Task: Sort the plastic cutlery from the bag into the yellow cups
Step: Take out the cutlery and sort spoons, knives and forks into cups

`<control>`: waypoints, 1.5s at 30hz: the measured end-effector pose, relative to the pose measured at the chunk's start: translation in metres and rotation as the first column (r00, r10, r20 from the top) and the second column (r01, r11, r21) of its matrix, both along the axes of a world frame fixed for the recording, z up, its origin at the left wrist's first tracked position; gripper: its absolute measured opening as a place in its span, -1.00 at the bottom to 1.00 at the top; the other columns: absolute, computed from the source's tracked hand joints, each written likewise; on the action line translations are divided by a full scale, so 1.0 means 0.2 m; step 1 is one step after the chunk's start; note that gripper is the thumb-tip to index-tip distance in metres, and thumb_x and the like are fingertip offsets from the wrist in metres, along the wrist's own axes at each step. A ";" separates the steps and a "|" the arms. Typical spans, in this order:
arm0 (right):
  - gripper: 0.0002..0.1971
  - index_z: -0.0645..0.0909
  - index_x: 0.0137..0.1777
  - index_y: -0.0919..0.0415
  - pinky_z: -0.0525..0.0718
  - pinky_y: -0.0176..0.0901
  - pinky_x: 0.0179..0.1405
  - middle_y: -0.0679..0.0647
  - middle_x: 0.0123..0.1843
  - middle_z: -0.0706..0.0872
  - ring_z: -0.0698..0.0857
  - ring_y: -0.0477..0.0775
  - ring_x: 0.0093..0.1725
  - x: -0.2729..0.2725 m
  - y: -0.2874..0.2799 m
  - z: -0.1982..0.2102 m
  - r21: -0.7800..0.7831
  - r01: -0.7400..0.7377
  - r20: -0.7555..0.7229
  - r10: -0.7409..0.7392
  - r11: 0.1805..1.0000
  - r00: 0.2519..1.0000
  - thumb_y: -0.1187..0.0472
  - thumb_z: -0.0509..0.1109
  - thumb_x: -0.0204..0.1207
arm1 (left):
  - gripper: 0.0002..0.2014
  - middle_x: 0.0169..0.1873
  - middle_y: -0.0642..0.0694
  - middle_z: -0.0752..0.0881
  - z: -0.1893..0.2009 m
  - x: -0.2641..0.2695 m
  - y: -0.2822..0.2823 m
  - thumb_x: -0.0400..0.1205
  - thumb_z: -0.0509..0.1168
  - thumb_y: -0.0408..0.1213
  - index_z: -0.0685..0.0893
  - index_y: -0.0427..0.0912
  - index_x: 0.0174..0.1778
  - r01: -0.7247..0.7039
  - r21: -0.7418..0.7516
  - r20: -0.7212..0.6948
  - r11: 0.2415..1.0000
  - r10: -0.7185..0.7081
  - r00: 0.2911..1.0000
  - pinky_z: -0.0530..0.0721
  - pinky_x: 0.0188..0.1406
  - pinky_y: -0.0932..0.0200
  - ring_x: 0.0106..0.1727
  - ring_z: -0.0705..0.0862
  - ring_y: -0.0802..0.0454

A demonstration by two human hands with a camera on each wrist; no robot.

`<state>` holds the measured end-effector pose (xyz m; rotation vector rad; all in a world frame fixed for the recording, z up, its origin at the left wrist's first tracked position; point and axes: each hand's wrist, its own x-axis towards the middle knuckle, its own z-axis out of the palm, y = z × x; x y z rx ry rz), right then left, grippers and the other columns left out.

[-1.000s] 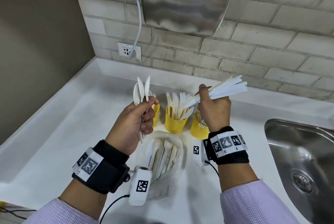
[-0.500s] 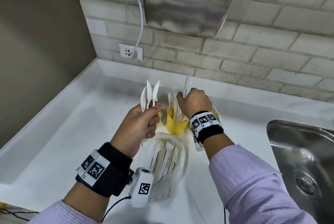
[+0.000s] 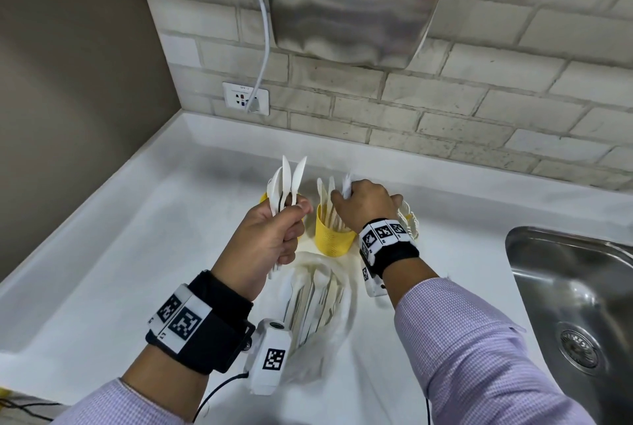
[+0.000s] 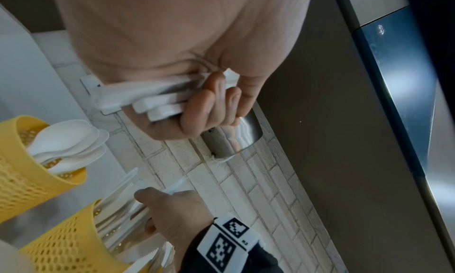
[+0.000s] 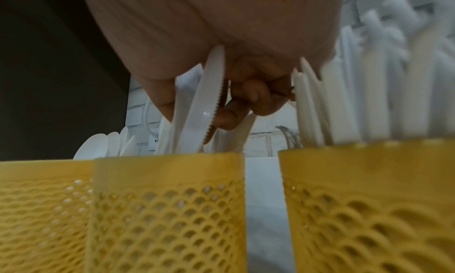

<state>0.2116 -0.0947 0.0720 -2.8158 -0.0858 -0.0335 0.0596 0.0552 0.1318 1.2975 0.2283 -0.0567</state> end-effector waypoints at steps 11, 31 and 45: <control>-0.36 0.52 0.50 0.22 0.48 0.34 0.43 0.31 0.55 0.45 0.38 0.40 0.57 0.04 0.03 -0.02 0.056 -0.116 0.359 0.088 0.992 0.929 -0.10 0.44 0.48 | -0.91 -0.52 0.03 0.31 -0.01 0.01 0.00 0.75 0.27 -0.28 0.62 -0.15 -0.07 -0.004 0.001 0.000 1.000 0.004 1.000 0.21 -0.59 0.26 -0.54 0.15 0.09; -0.68 0.66 0.43 0.21 0.66 -0.07 0.20 0.12 0.35 0.71 0.76 0.07 0.15 -0.23 0.11 0.34 0.829 -0.289 0.132 0.335 0.479 0.933 0.24 0.27 0.75 | -0.77 -0.48 -0.06 0.39 -0.02 0.01 0.06 0.74 0.17 0.00 0.61 -0.05 -0.02 0.092 -0.193 0.029 0.977 -0.088 0.996 0.11 -0.61 0.31 -0.65 0.16 0.12; -0.87 0.71 -0.25 0.14 0.50 -0.40 -0.42 0.00 -0.48 0.67 0.56 -0.15 -0.51 -0.43 0.15 0.44 0.726 -0.307 0.292 0.127 0.615 0.948 0.24 0.56 0.52 | -0.92 -0.45 0.02 0.60 -0.05 -0.06 0.02 0.85 0.10 -0.13 0.41 -0.03 0.08 -0.200 0.585 0.322 0.786 0.002 0.947 0.49 -0.54 0.18 -0.58 0.49 0.05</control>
